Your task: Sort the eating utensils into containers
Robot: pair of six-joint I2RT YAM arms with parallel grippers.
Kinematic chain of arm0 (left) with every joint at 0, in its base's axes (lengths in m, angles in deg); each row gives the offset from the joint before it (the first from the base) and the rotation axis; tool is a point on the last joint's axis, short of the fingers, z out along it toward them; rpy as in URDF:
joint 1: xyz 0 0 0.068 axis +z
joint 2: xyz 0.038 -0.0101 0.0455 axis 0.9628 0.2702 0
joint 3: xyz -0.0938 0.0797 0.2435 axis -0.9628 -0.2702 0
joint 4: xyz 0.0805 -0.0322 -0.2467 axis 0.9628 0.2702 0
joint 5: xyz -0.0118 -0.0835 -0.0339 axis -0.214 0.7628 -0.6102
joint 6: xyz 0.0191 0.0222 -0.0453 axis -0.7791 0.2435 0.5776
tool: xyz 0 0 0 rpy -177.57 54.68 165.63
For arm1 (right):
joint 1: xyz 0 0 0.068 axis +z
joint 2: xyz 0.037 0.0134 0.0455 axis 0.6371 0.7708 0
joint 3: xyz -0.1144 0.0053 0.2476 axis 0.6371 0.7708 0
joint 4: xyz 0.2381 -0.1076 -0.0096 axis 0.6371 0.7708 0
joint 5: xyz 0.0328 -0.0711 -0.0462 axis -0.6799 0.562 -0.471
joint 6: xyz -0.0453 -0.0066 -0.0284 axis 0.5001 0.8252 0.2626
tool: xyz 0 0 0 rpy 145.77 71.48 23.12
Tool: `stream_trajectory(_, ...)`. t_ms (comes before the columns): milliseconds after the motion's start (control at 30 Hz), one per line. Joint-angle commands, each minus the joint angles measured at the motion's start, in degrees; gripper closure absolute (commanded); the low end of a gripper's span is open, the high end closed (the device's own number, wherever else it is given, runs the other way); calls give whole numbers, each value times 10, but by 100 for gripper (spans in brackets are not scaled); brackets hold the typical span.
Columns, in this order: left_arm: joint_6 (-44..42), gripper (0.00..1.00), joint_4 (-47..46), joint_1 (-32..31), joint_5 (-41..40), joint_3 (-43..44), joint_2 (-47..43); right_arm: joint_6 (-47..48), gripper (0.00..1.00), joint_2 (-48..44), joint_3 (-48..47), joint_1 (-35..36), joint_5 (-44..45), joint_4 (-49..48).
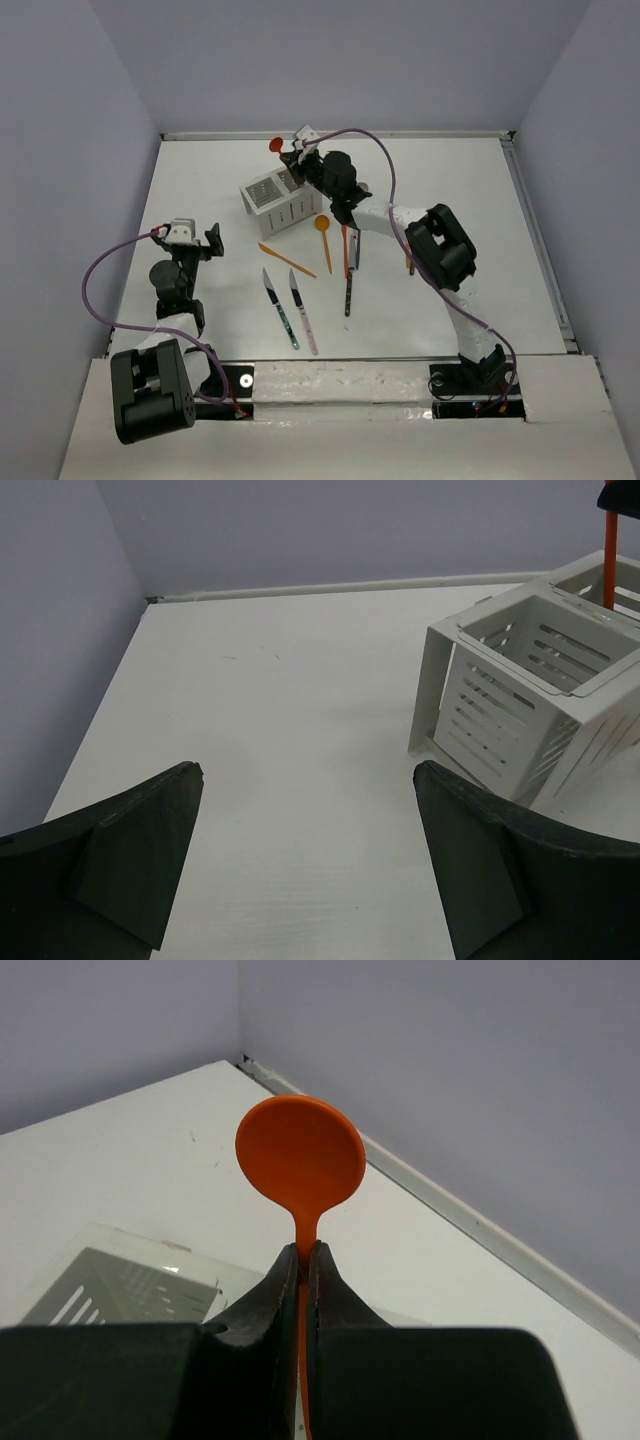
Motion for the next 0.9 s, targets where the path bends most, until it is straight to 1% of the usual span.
stream_trajectory(0, -11, 1, -42, 3, 8, -4, -10, -14, 89, -42, 47, 5, 25, -58)
stream_trajectory(33, -11, 1, -41, 2, 9, -3, -10, -16, 77, -55, 61, 5, 24, -56)
stream_trajectory(133, -12, 1, -39, 3, 12, -3, -10, -23, 58, -77, 75, 5, 23, -39)
stream_trajectory(167, -12, 1, -39, 2, 12, -3, -10, -29, 50, -100, 87, 5, 30, -27)
stream_trajectory(233, -12, 1, -38, 3, 11, -3, -11, -38, 48, -134, 113, 5, 55, -24)
stream_trajectory(267, -12, 1, -37, 3, 11, -3, -10, -57, 47, -175, 144, 5, 82, -29)
stream_trajectory(300, -13, 1, -36, 3, 12, -3, -10, -69, 45, -195, 158, 5, 135, -16)
stream_trajectory(367, -13, 1, -37, 3, 13, -3, -12, -83, 43, -248, 179, 5, 186, 30)
stream_trajectory(400, -13, 1, -36, 3, 14, -3, -12, -99, 42, -259, 176, 5, 203, 64)
stream_trajectory(433, -13, 1, -36, 3, 14, -3, -13, -101, 41, -264, 168, 5, 230, 153)
stream_trajectory(500, -12, 1, -38, 3, 13, -4, -14, -105, 37, -255, 146, -3, 271, 247)
stream_trajectory(533, -12, 1, -39, 3, 12, -4, -16, -110, 33, -248, 129, -3, 317, 319)
stream_trajectory(567, -12, 1, -39, 3, 12, -5, -17, -117, 30, -241, 126, -10, 331, 345)
stream_trajectory(600, -12, 1, -41, 3, 12, -6, -19, -138, 28, -235, 125, -17, 334, 367)
stream_trajectory(633, -12, 1, -42, 3, 11, -8, -20, -153, 23, -223, 120, -35, 304, 417)
stream_trajectory(667, -12, 1, -43, 3, 12, -8, -20, -171, 22, -215, 112, -46, 285, 444)
stream_trajectory(700, -12, 1, -45, 3, 12, -8, -20, -207, 21, -205, 101, -68, 266, 468)
stream_trajectory(733, -12, 1, -44, 3, 12, -8, -20, -220, 21, -180, 74, -77, 240, 509)
stream_trajectory(767, -12, 1, -44, 3, 12, -8, -19, -236, 21, -167, 61, -83, 237, 526)
stream_trajectory(867, -12, 1, -44, 3, 12, -9, -19, -237, 21, -123, 24, -88, 254, 560)
